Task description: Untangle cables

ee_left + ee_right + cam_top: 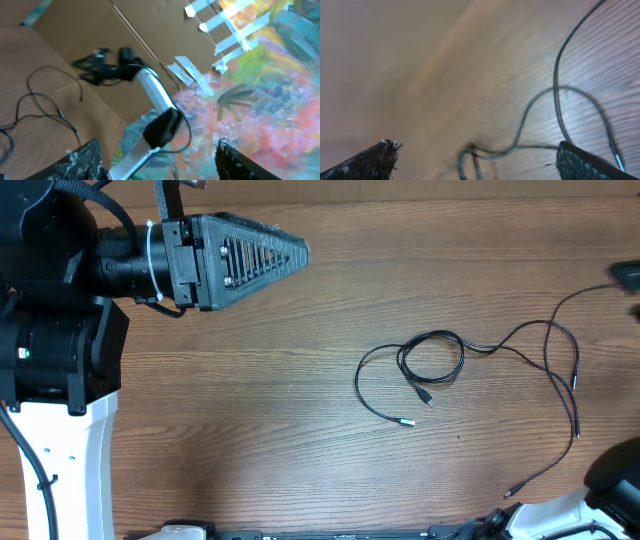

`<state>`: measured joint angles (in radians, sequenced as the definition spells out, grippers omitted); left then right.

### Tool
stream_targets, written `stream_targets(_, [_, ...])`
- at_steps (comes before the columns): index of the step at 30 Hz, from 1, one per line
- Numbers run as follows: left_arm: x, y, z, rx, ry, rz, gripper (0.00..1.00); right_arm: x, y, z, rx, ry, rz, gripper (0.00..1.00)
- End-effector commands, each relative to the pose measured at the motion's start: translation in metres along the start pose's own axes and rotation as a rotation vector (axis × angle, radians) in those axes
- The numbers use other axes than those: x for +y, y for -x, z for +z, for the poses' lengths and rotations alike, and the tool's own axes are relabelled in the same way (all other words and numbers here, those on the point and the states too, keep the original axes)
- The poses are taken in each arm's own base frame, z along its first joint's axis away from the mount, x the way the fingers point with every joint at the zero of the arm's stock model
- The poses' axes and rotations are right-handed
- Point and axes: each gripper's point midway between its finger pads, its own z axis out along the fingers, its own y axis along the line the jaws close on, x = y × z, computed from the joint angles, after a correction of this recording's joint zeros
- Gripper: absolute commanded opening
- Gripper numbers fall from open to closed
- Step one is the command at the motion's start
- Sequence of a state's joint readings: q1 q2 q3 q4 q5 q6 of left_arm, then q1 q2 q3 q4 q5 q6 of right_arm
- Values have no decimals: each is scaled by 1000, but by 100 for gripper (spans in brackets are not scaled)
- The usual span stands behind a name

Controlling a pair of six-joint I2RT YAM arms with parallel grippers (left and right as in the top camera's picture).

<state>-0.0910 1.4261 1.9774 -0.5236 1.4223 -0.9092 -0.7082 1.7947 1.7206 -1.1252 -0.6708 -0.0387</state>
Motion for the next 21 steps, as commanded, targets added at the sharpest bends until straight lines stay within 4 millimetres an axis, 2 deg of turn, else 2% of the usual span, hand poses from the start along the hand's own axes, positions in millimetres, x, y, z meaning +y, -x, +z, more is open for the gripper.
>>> stream_targets(1, [-9,-6,-2,46,-38,17,73,-22,-20,31,72,-176,-134,100])
stream_targets(3, [-9,-7,-2,50,-39,-17,73,-26,-25,46,82,-227,-174,100])
stream_targets(7, [-10,-8,-1,53,-40,-58,73,-14,-23,70,56,-211,-252,100])
stream_targets(9, [-11,-9,2,63,-47,-70,73,-15,-23,80,42,-215,-283,100])
stream_targets(16, [-19,-19,18,105,-80,-70,74,-58,-42,105,44,-339,-282,100])
stream_targets(21, [-19,-19,19,105,-81,-70,74,-75,-57,117,45,-357,-279,100])
